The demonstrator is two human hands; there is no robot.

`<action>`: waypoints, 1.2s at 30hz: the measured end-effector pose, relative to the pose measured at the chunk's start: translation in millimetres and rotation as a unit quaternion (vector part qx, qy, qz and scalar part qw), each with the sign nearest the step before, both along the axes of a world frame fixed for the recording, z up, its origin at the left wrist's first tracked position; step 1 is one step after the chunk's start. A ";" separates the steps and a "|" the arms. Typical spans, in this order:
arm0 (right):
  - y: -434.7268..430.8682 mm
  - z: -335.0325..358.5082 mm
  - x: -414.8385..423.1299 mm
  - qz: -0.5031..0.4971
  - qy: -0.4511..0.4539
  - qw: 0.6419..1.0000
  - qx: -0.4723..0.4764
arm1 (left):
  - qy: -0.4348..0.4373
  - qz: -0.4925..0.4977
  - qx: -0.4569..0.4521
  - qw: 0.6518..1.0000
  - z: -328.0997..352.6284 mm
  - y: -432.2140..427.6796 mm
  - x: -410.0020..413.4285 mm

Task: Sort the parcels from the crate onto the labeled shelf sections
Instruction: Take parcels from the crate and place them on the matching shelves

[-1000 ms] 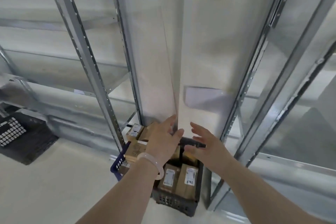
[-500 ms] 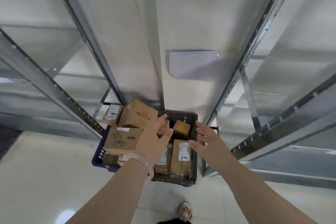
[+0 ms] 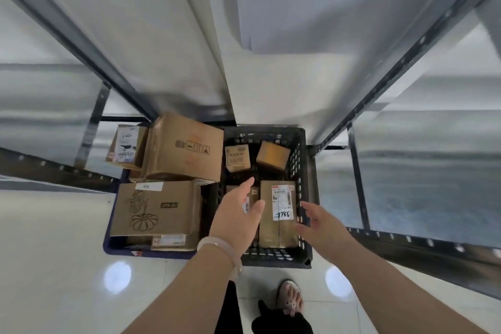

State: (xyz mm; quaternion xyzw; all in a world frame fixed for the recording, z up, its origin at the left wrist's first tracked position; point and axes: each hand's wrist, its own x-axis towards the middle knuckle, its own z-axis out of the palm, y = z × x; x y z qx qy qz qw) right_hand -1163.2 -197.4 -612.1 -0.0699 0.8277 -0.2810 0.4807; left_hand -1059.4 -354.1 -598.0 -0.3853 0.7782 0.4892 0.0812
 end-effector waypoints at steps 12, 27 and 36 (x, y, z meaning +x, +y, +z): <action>-29.5 -267.2 9.4 -0.137 0.010 0.984 0.111 | -0.108 -0.044 0.079 0.990 -270.1 -4.7 -18.7; -37.7 -340.7 40.6 -0.210 0.030 0.956 0.201 | -0.199 -0.019 0.196 0.960 -364.9 13.0 -33.1; -47.6 -337.1 31.4 -0.246 0.007 0.937 0.248 | -0.197 0.023 0.197 0.960 -360.4 4.7 -32.6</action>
